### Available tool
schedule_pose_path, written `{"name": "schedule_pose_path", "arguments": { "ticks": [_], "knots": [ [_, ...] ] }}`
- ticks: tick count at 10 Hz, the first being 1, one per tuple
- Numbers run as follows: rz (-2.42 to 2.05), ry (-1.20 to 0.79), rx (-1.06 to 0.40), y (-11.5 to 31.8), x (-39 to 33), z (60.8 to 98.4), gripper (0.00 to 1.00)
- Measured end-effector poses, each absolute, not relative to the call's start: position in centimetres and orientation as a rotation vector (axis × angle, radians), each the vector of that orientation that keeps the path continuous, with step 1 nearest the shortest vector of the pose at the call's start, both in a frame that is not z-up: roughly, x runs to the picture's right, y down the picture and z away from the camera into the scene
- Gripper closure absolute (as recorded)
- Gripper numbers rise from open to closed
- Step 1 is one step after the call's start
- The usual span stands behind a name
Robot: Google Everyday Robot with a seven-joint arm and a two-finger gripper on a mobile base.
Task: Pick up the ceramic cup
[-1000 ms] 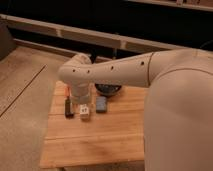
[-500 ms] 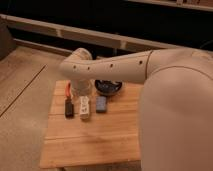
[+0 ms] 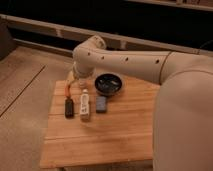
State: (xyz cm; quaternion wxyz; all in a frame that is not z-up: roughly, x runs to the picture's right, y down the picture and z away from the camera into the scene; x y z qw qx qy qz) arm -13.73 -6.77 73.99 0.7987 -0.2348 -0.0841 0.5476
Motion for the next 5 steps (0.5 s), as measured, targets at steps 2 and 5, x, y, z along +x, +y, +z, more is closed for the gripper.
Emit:
{"name": "schedule_pose_path", "arguments": {
  "ticks": [2,5],
  "knots": [
    [1.156,-0.237,-0.492,-8.0,-13.8,73.6,0.35],
    [1.153,-0.167,-0.420,-10.0,-11.5,75.8,0.35]
  ]
}}
